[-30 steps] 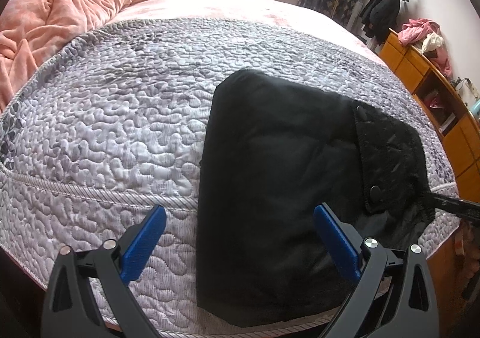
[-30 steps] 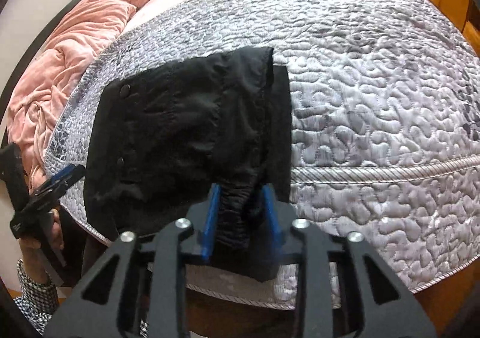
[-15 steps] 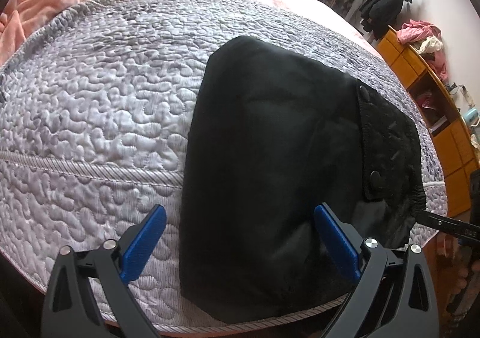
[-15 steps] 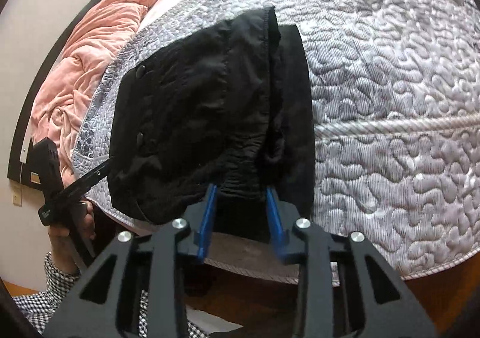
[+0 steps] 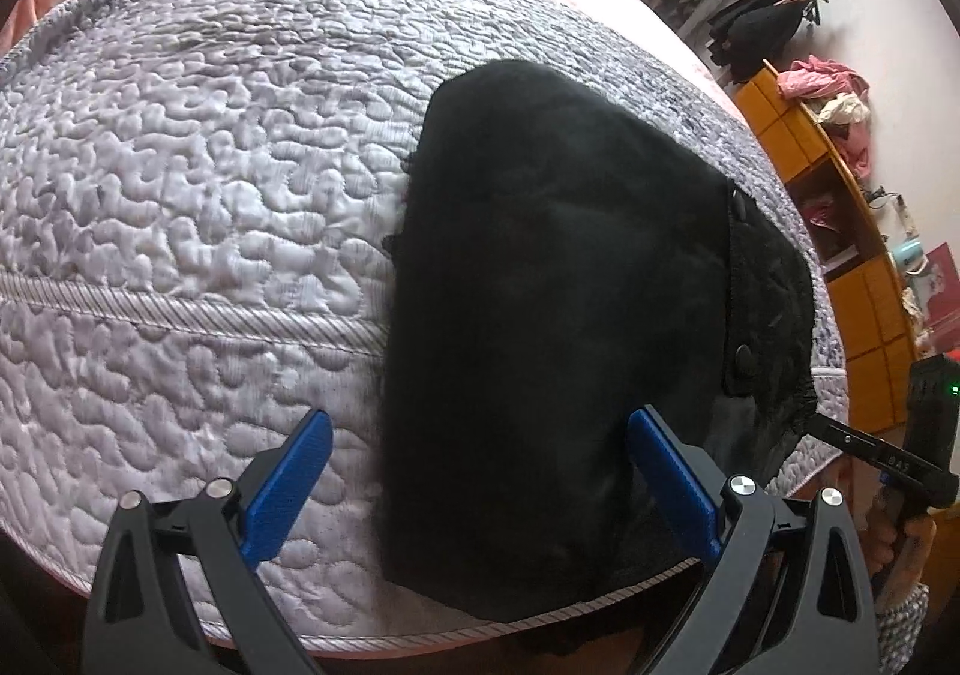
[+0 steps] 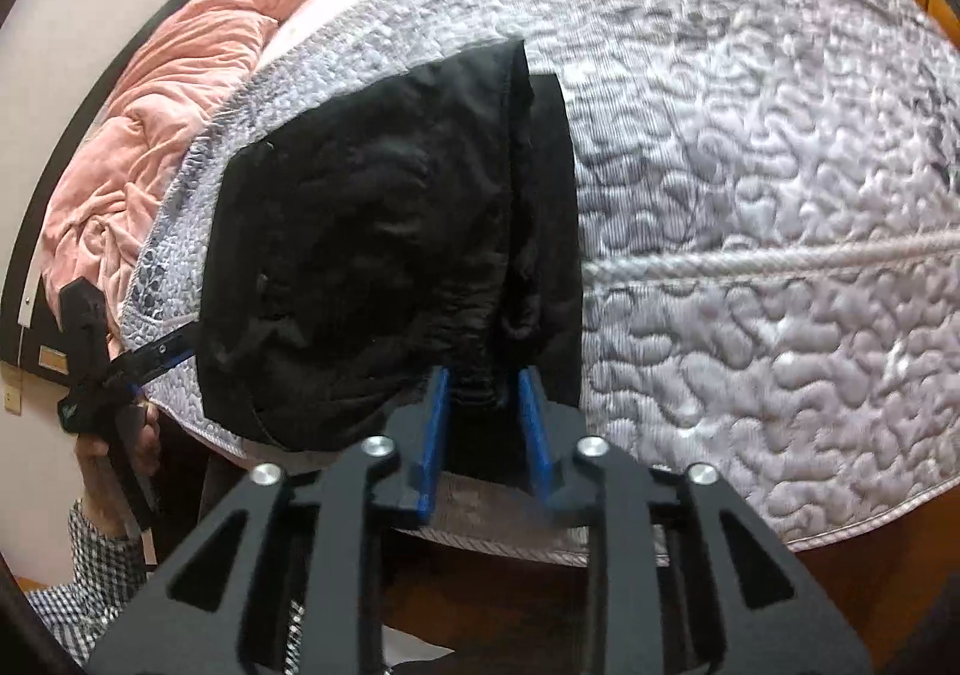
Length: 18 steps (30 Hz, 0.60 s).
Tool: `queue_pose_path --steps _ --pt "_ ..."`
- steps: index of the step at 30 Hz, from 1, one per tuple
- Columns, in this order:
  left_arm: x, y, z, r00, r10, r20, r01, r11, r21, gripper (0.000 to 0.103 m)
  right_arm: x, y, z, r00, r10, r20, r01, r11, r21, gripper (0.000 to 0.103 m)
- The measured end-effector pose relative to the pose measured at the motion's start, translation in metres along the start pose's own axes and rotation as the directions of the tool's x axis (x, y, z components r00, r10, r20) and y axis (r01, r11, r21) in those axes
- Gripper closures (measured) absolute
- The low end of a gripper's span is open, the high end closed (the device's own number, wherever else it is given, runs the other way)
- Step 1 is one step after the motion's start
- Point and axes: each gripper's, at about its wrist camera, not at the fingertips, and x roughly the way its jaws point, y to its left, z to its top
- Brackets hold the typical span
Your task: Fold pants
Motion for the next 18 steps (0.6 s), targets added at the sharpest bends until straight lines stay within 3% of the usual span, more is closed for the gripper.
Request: queue_pose_path --steps 3,7,10,18 --pt "0.0 0.01 0.002 0.999 -0.05 -0.018 0.049 0.999 -0.019 0.004 -0.015 -0.009 0.001 0.998 0.04 0.052 -0.041 0.999 0.016 0.05" --pt "0.008 0.025 0.003 0.992 -0.1 -0.077 0.098 0.995 -0.035 0.004 -0.018 -0.024 0.003 0.992 0.113 0.057 -0.116 0.992 0.051 0.04" --pt "0.015 0.034 0.001 0.973 -0.194 -0.126 0.187 0.98 -0.068 0.004 -0.009 -0.035 0.004 0.987 0.152 0.041 -0.155 0.985 0.079 0.038" --pt "0.036 0.044 0.002 0.932 -0.311 -0.188 0.289 0.947 -0.138 0.004 0.016 -0.066 0.0 0.954 0.299 0.021 -0.297 0.934 0.2 0.034"
